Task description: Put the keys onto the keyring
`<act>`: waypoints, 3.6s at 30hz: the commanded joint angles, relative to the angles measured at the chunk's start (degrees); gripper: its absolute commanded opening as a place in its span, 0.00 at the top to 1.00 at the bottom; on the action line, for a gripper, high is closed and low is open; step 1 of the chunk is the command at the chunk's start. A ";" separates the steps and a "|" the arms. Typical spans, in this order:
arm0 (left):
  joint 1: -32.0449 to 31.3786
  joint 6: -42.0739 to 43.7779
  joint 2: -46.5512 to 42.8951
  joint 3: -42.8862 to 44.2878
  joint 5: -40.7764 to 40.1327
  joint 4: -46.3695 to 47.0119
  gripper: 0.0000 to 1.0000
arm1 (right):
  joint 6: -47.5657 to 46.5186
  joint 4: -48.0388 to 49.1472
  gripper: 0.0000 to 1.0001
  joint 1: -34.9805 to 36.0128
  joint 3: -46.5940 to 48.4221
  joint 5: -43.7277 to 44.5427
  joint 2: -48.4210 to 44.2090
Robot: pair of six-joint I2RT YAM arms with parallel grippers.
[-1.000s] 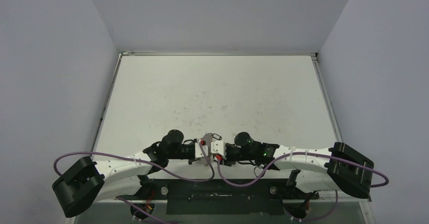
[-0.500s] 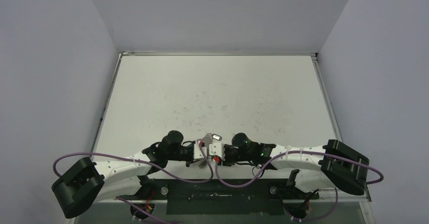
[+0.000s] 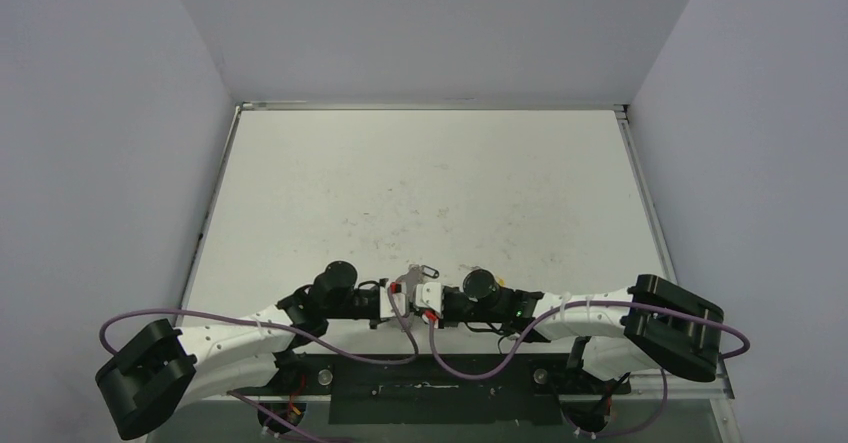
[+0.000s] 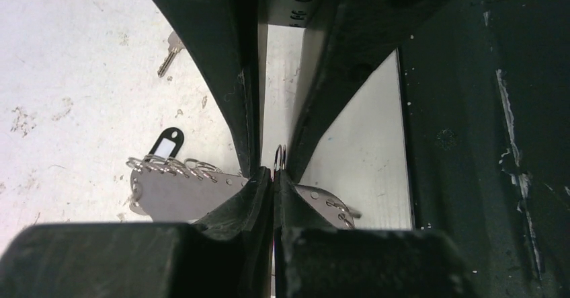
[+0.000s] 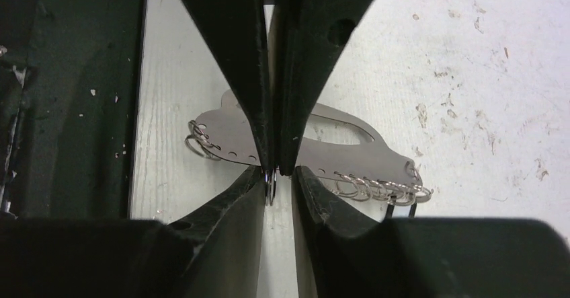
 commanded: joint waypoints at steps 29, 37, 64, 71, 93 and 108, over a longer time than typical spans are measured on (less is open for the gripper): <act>-0.29 -5.20 -5.72 -5.70 -4.74 13.00 0.67 | 12.24 24.27 1.00 -7.72 -7.33 -9.37 -4.53; -0.28 -6.03 -4.08 -6.14 -6.57 18.62 0.68 | 14.08 26.65 1.00 -8.08 -6.60 -13.05 -3.37; -0.25 -7.81 -3.78 -3.66 -4.62 11.98 0.61 | 19.50 17.35 1.00 -4.99 -12.62 0.21 -1.95; -0.28 -9.75 1.64 -2.68 -6.77 14.90 0.61 | 23.97 19.39 0.70 -3.71 -14.56 10.05 -0.71; -0.31 -10.29 -7.06 -5.26 -4.44 8.41 0.60 | 4.04 -21.91 0.71 -4.43 0.99 -1.33 -13.53; -0.54 -9.62 -7.76 -5.92 -3.03 8.53 0.62 | -23.81 -40.27 0.78 -3.46 12.60 -8.85 -1.92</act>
